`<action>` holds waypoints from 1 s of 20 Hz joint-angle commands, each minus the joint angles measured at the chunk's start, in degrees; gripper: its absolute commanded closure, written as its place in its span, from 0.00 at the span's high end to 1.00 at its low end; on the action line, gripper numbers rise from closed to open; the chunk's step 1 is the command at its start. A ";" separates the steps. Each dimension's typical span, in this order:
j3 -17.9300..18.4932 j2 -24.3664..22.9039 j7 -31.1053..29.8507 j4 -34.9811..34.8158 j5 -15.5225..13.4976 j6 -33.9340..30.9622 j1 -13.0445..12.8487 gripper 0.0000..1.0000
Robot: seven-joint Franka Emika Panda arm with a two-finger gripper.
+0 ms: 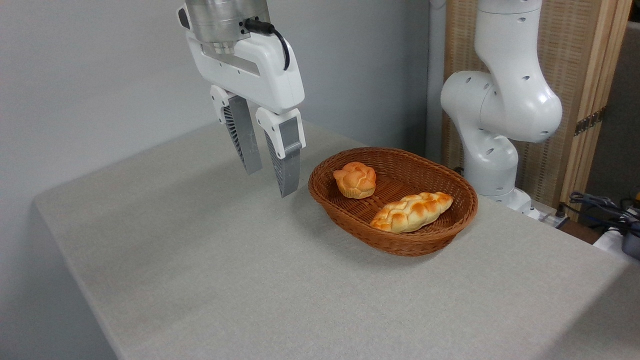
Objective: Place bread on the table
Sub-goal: 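Move the gripper over the basket toward the round bun and descend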
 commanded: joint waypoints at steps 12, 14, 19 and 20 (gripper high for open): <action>0.28 -1.50 0.79 -1.06 -0.46 -0.47 0.10 1.00; 0.19 -3.86 0.70 -4.30 -0.46 -0.47 -0.25 1.00; 1.23 -17.12 0.79 -19.93 -0.28 0.93 -4.98 1.00; 4.11 -20.28 0.79 -23.88 -0.28 1.64 -9.00 1.00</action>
